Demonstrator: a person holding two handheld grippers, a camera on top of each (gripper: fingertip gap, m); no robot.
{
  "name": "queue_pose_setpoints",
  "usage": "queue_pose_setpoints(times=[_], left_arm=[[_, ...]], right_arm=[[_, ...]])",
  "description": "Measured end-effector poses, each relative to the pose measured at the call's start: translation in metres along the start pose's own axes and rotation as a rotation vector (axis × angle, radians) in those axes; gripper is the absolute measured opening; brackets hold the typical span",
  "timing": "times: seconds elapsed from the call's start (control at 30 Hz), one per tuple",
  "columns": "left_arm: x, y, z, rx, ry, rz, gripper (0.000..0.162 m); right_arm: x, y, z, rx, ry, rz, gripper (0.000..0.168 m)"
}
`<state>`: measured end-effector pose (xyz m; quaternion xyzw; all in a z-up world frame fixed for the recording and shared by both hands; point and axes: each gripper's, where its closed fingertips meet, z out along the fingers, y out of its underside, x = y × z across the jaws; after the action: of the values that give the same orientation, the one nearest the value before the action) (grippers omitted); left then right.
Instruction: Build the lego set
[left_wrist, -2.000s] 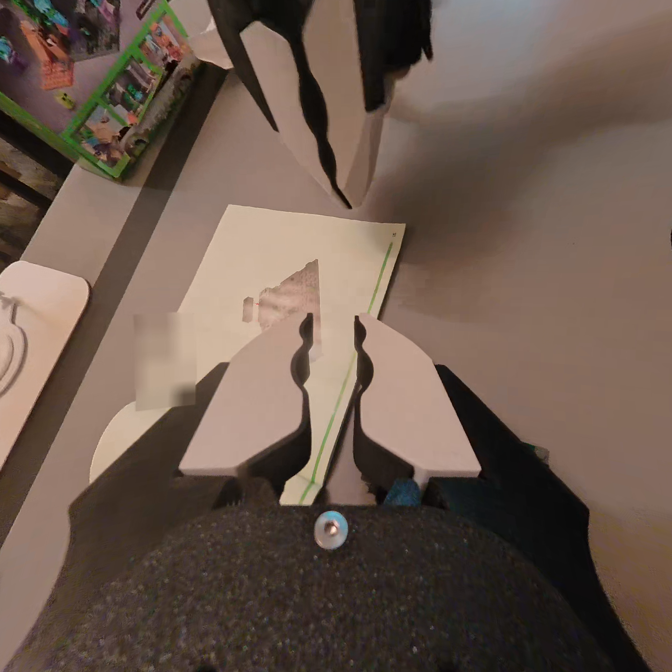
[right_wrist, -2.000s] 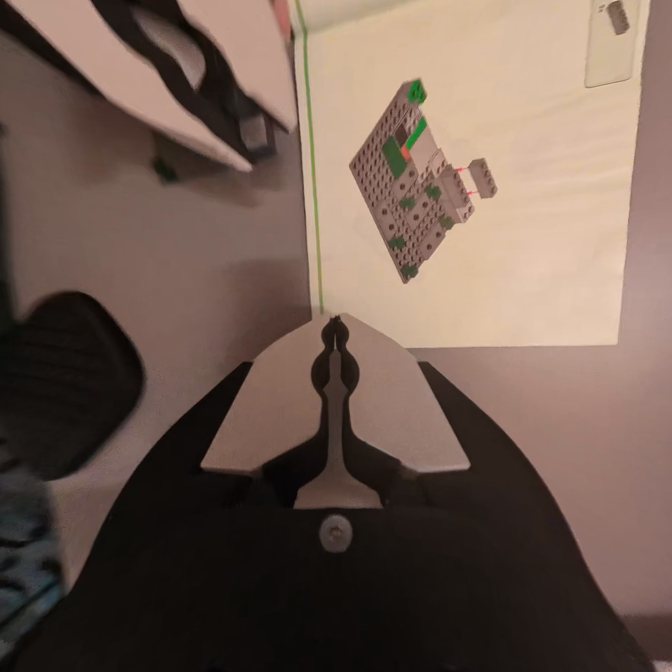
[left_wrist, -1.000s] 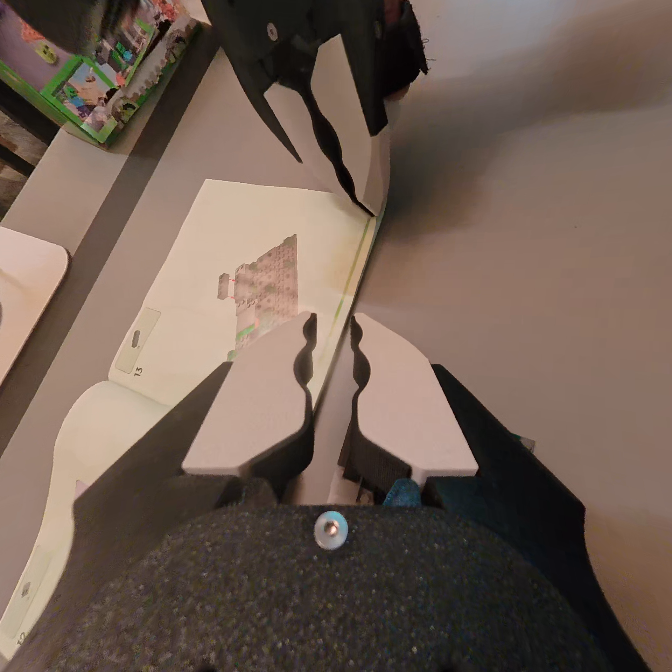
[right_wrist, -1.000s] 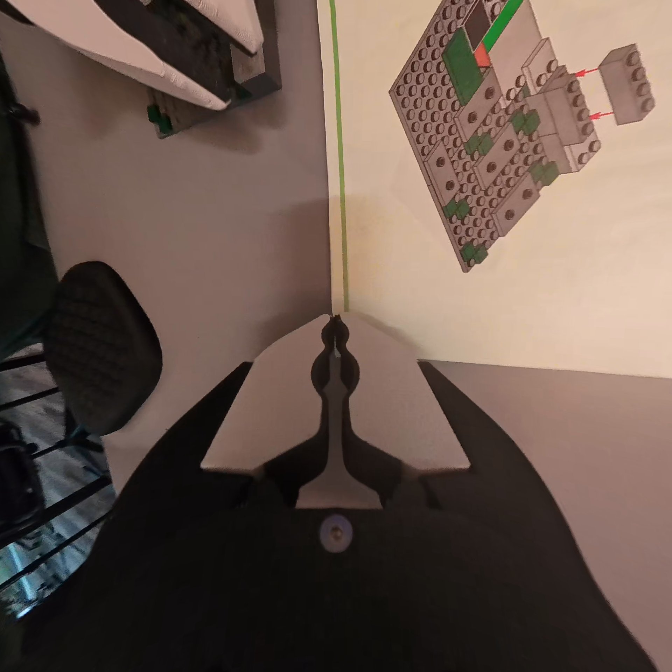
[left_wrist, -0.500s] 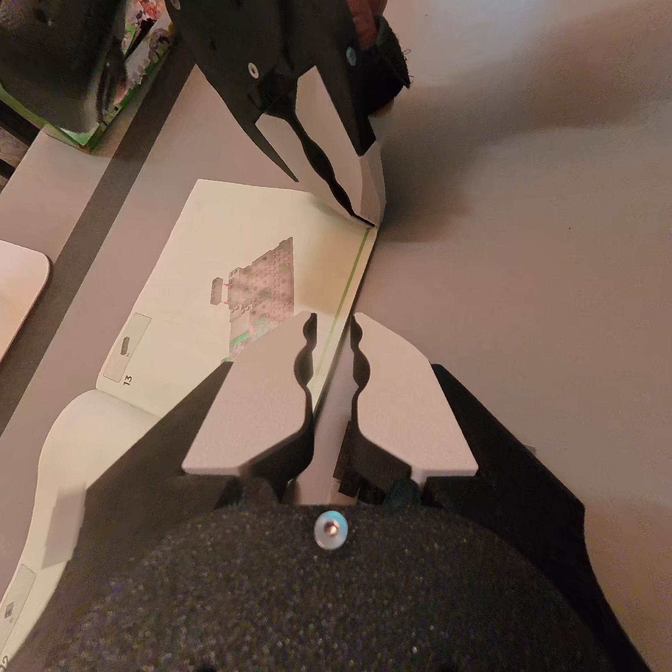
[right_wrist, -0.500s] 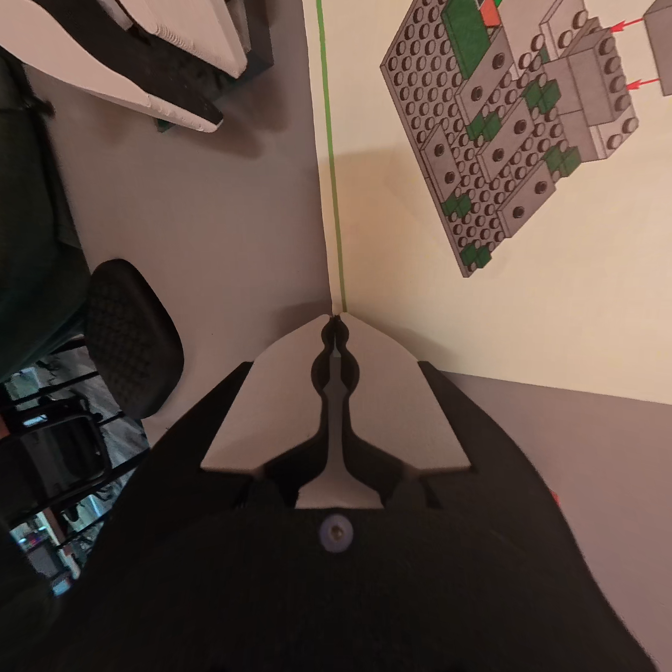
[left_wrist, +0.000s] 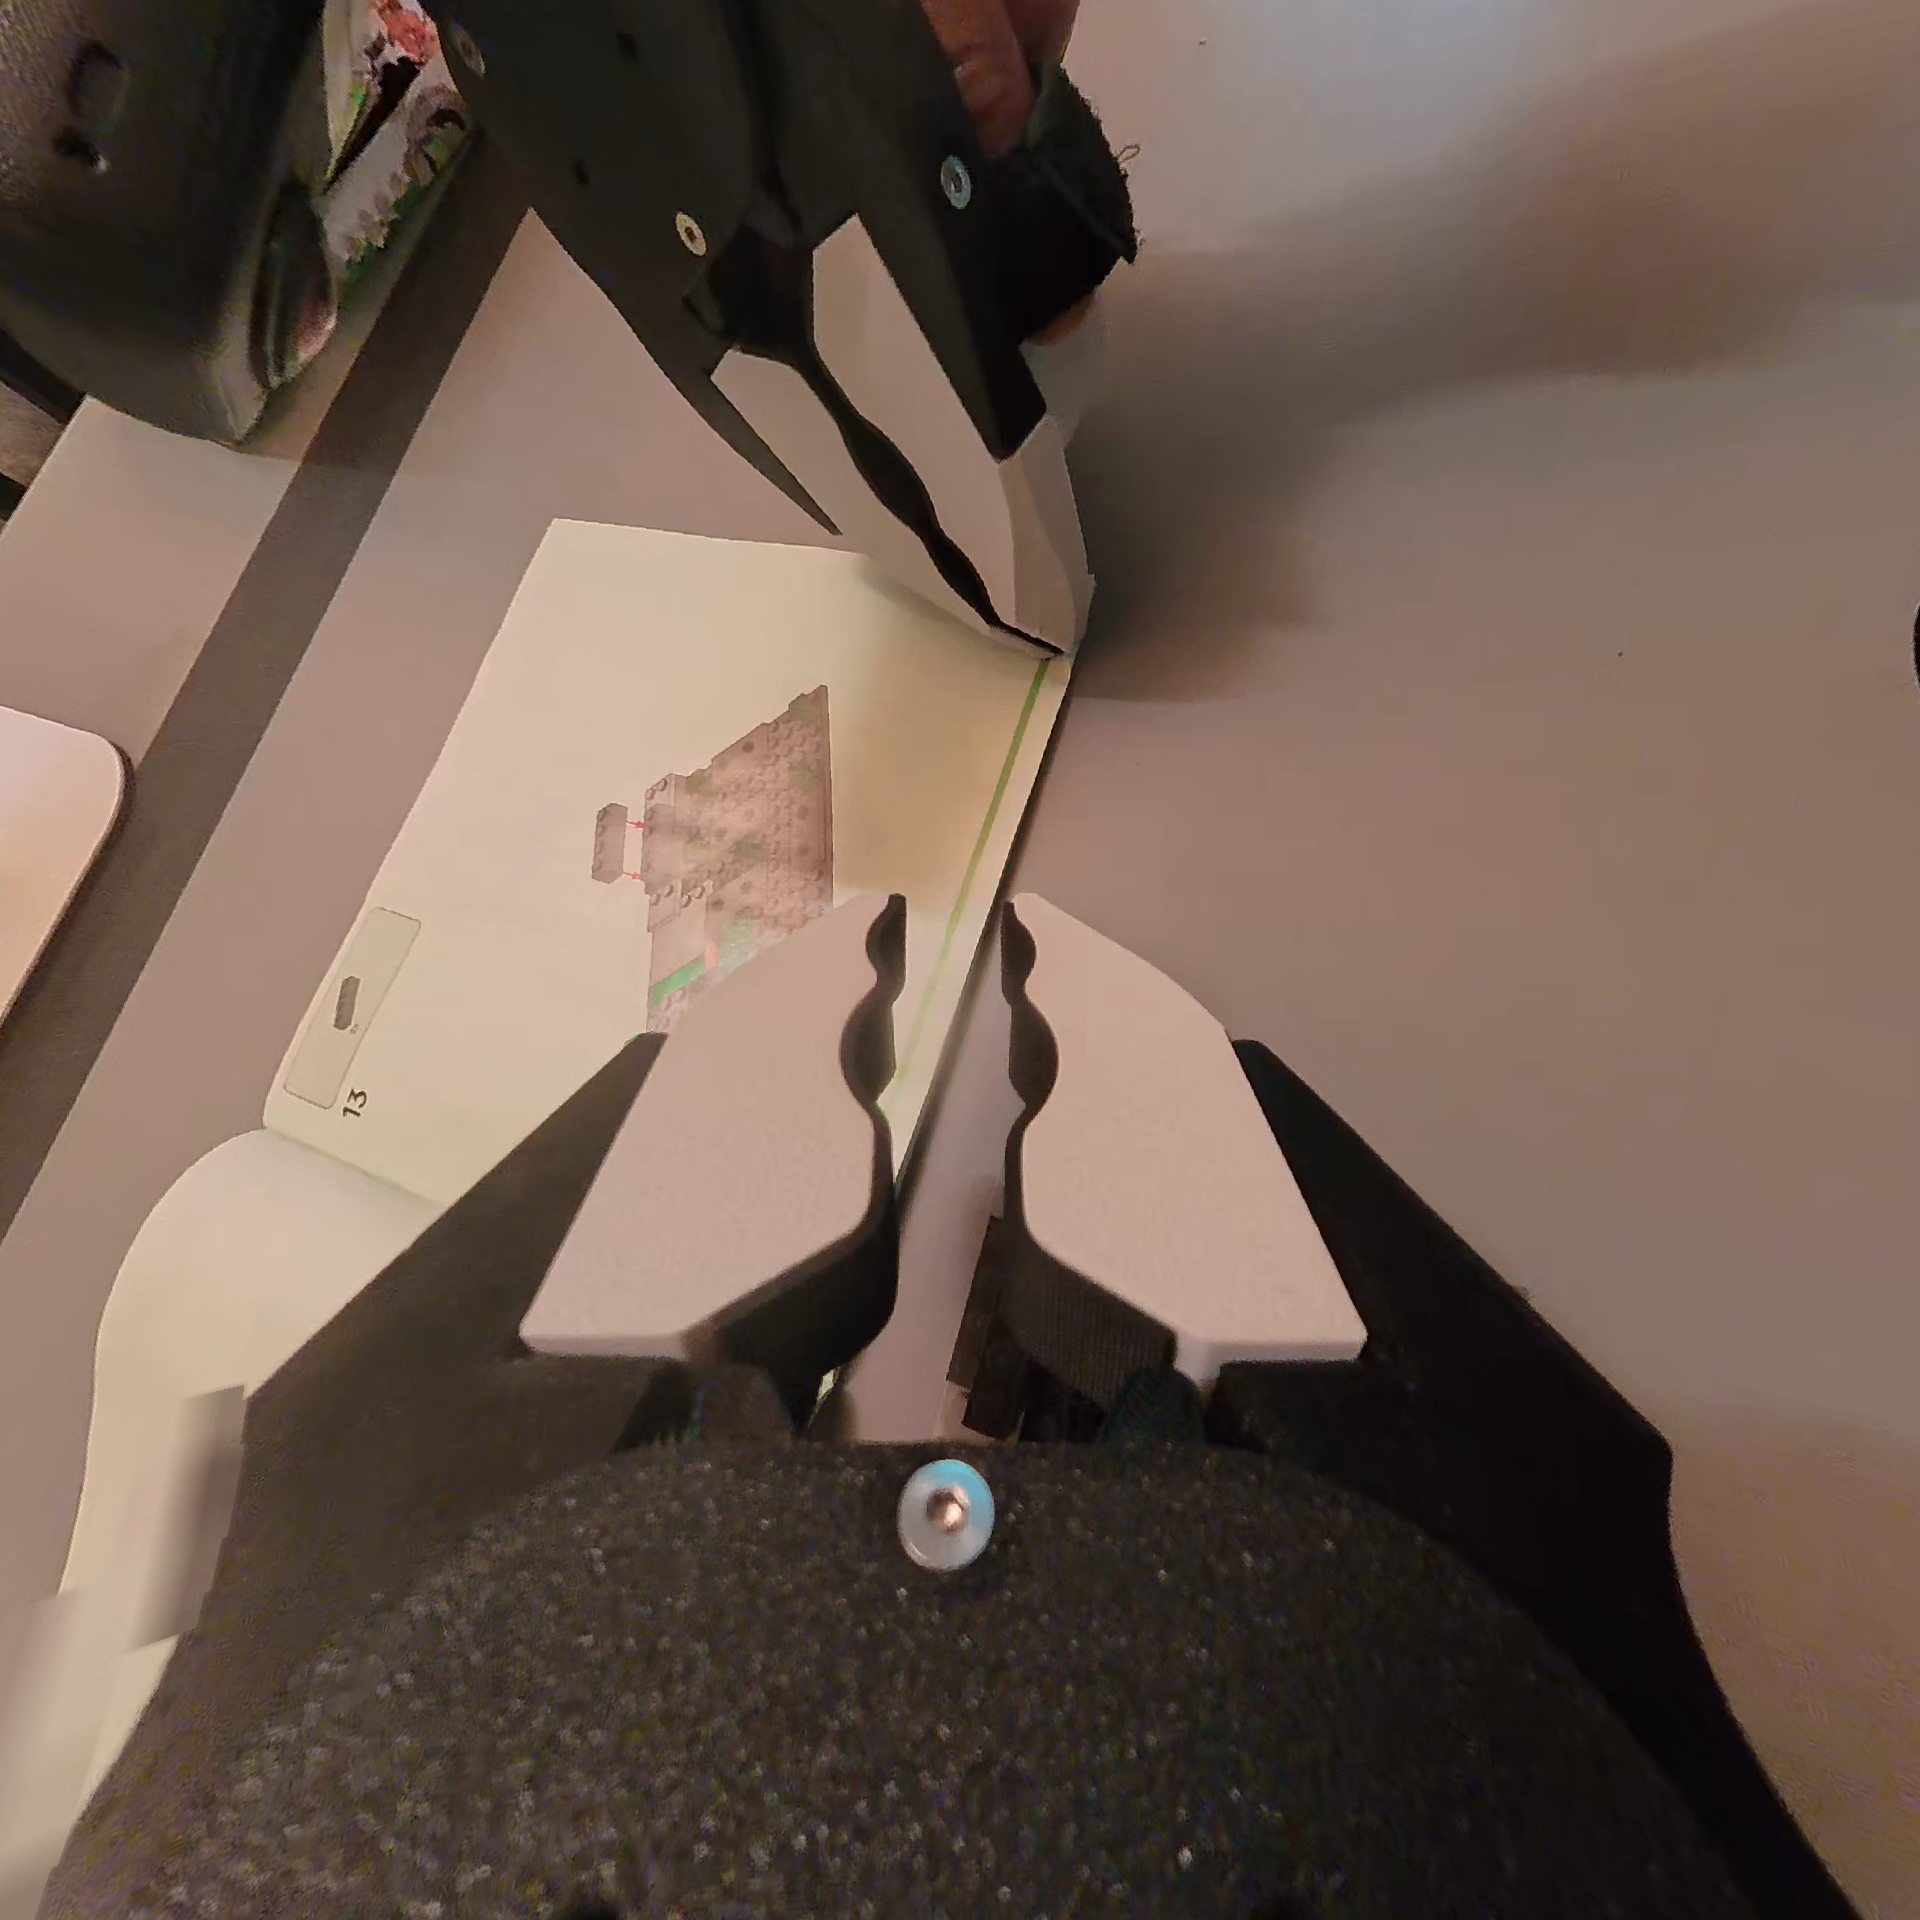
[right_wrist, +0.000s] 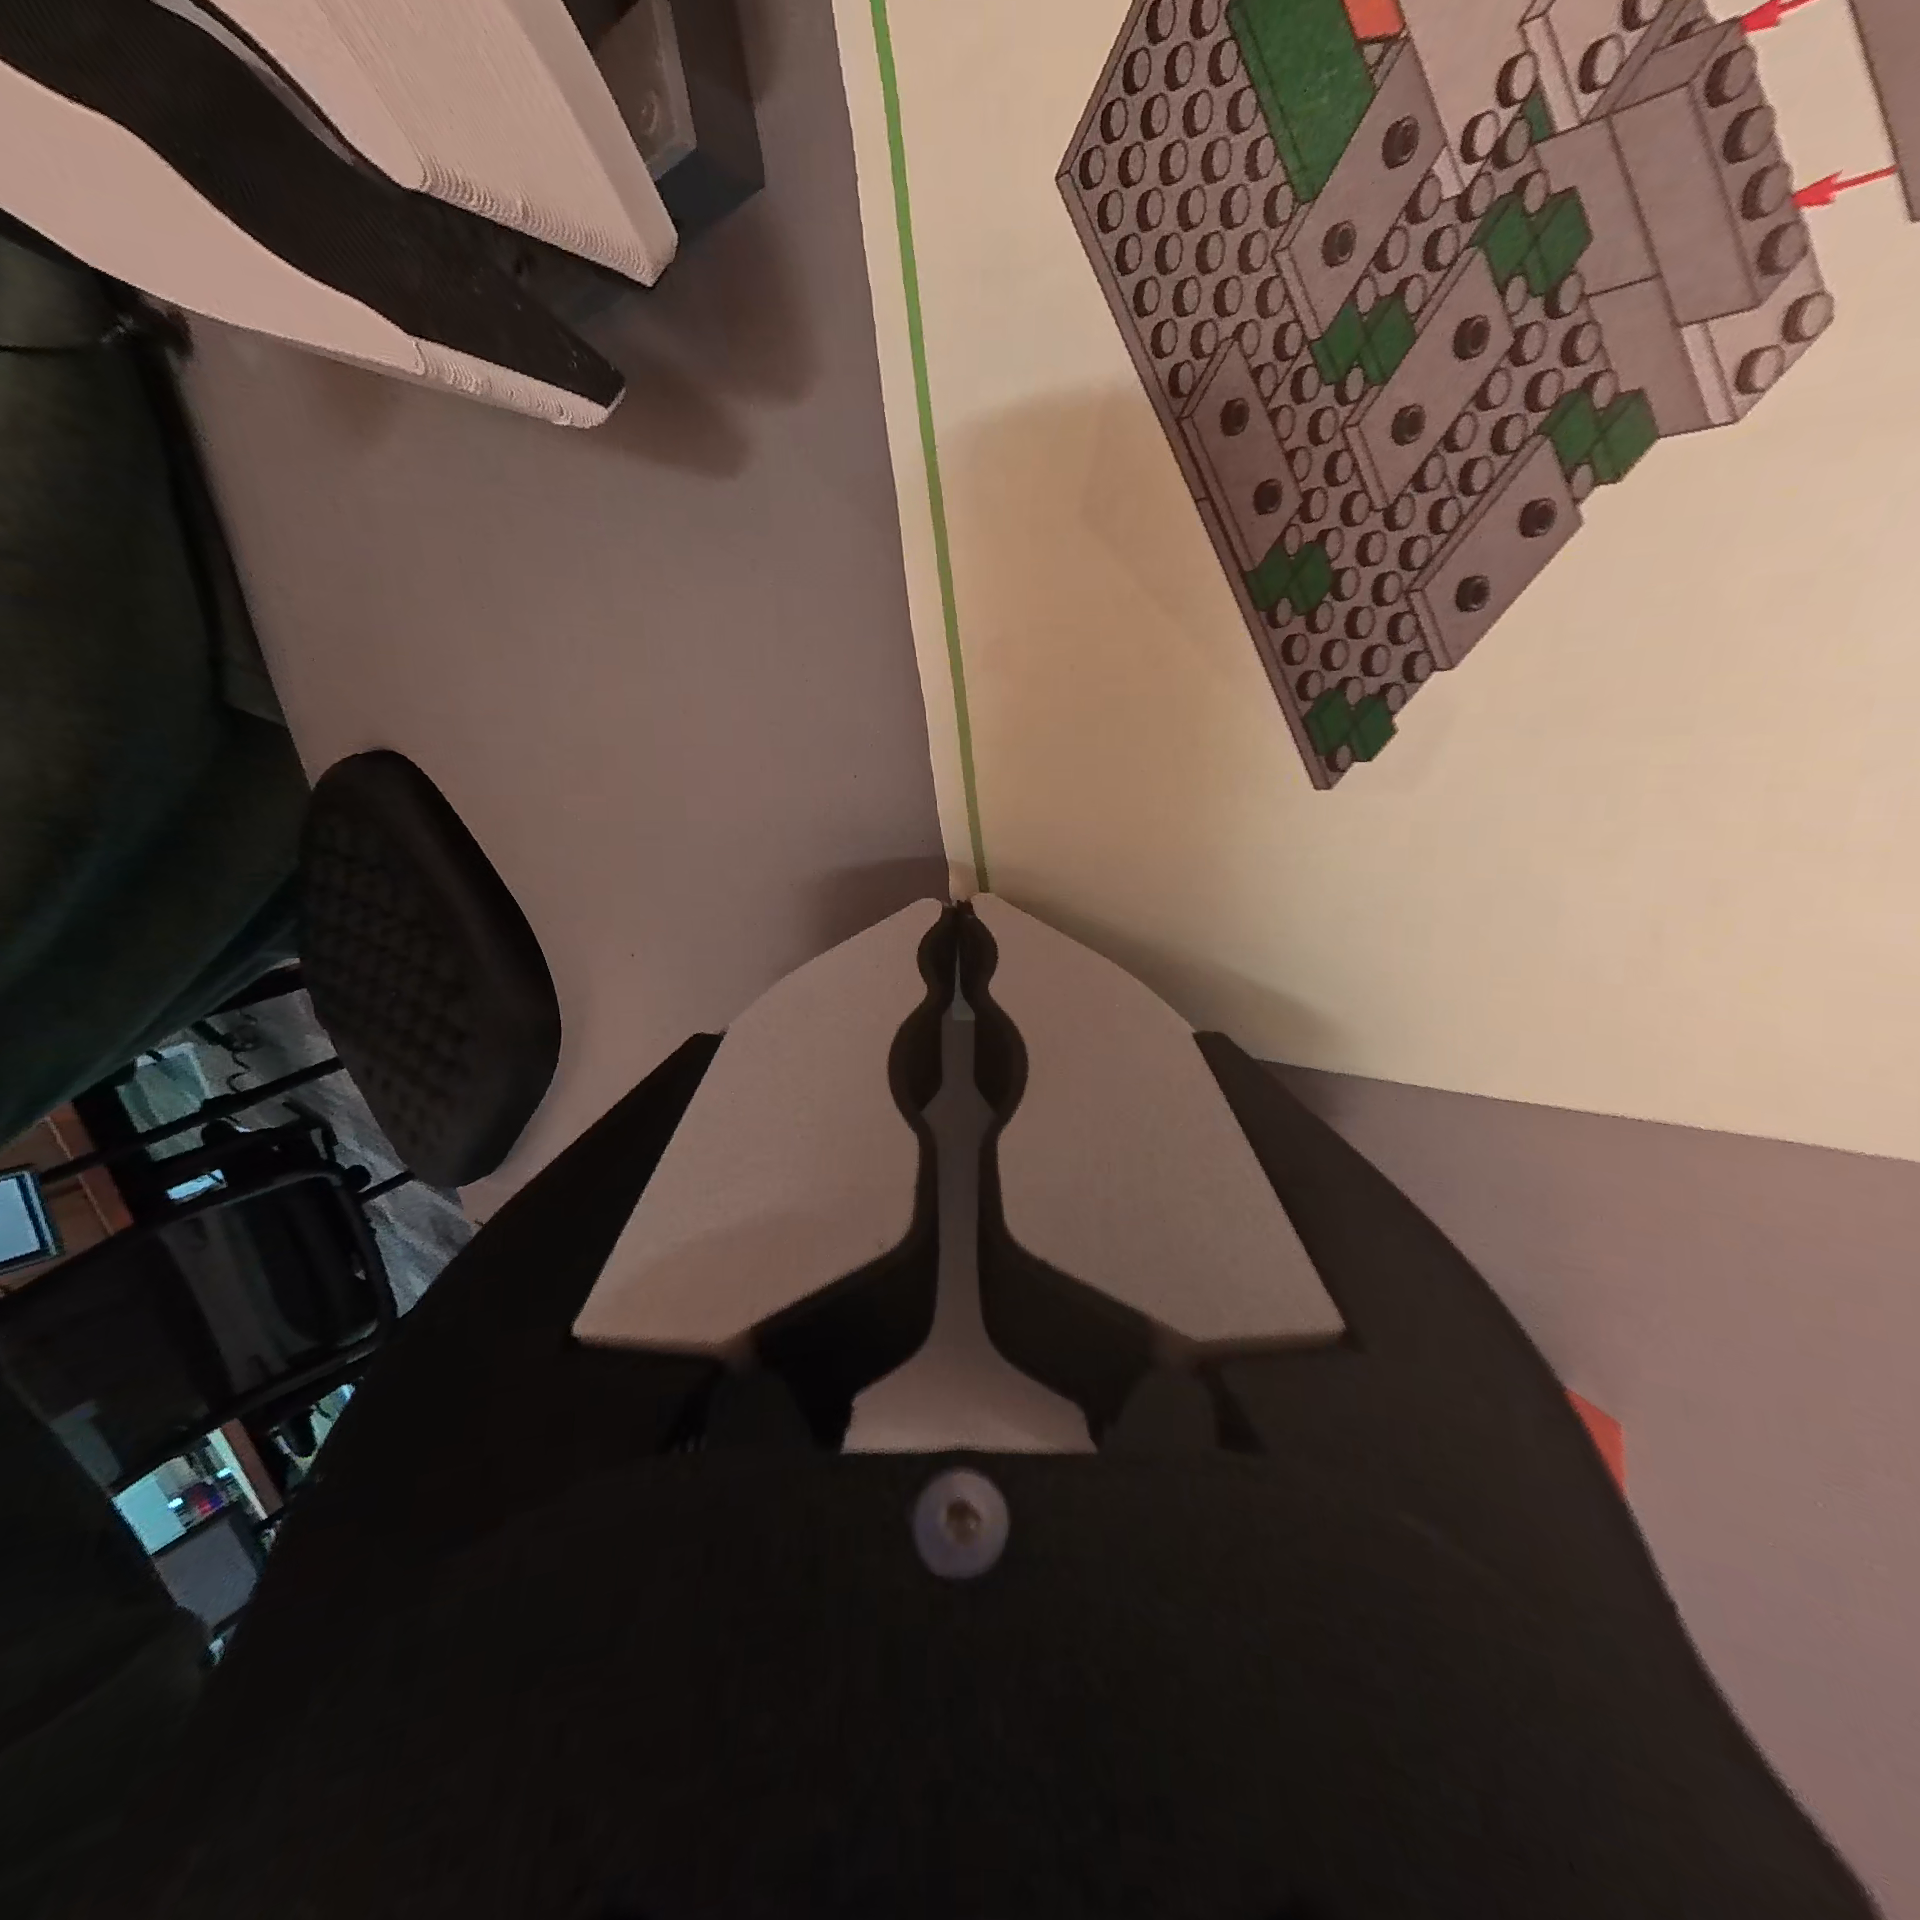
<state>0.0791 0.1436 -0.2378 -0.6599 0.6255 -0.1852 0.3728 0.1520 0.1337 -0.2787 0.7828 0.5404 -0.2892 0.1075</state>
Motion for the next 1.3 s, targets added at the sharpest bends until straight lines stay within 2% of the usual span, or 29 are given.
queue_pose_setpoints(times=[1.3], left_arm=[[0.0014, -0.0022, 0.0021, 0.001, 0.000, 0.004, 0.017]], right_arm=[[-0.0003, -0.0005, -0.0004, 0.016, -0.016, 0.002, 0.000]])
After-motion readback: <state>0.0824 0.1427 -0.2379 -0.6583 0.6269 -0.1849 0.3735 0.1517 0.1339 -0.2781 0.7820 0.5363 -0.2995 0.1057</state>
